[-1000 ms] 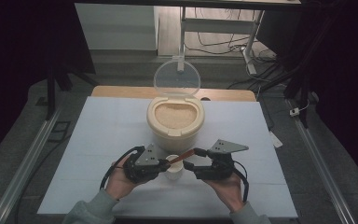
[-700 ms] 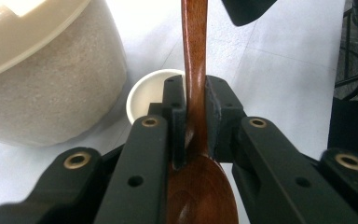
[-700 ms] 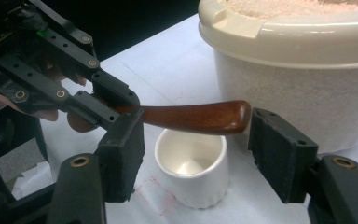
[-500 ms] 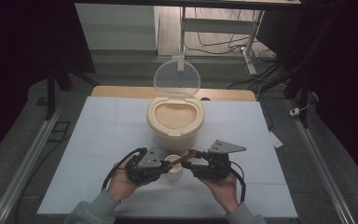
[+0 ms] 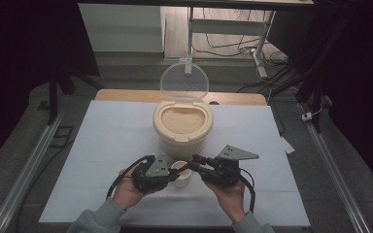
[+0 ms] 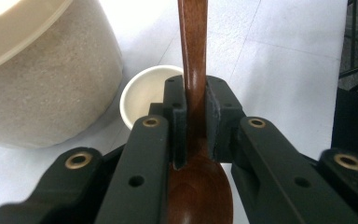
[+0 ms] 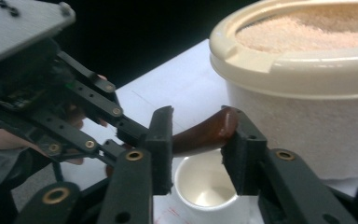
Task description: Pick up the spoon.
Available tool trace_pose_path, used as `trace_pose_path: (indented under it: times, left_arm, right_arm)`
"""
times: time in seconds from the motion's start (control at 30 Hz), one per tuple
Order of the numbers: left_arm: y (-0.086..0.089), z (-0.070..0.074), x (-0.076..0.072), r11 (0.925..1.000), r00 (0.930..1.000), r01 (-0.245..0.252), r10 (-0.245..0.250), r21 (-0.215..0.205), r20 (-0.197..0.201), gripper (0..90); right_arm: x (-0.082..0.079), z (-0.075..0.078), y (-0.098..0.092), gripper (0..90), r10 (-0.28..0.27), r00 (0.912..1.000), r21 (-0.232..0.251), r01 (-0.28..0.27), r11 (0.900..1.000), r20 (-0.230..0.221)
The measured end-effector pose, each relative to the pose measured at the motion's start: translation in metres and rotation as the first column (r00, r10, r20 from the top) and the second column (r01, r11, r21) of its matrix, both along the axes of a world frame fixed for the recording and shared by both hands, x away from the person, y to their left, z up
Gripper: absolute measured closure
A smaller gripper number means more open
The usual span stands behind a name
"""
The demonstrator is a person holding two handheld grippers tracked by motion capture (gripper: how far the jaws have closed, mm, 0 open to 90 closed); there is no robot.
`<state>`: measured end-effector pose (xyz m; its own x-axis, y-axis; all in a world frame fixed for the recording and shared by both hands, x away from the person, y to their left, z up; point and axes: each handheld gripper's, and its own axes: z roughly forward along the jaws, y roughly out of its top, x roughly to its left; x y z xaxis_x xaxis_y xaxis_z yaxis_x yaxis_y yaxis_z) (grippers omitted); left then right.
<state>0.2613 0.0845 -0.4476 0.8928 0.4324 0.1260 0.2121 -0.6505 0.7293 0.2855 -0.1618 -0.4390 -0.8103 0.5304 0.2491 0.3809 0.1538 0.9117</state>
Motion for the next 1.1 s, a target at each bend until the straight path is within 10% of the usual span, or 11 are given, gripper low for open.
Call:
trace_pose_path:
  times: [0.9,1.1]
  left_arm:
    - [0.005,0.006,-0.003,0.998,0.9999,-0.006,0.006,-0.063,0.014,75.7]
    - [0.017,0.009,-0.004,0.9867,0.9982,-0.059,0.058,-0.151,-0.013,49.7]
  right_arm:
    - [-0.001,0.005,-0.007,82.7,0.125,0.9919,0.159,-0.127,0.979,0.021]
    - [0.001,0.009,-0.02,82.7,0.089,0.9954,0.209,-0.095,0.973,0.035]
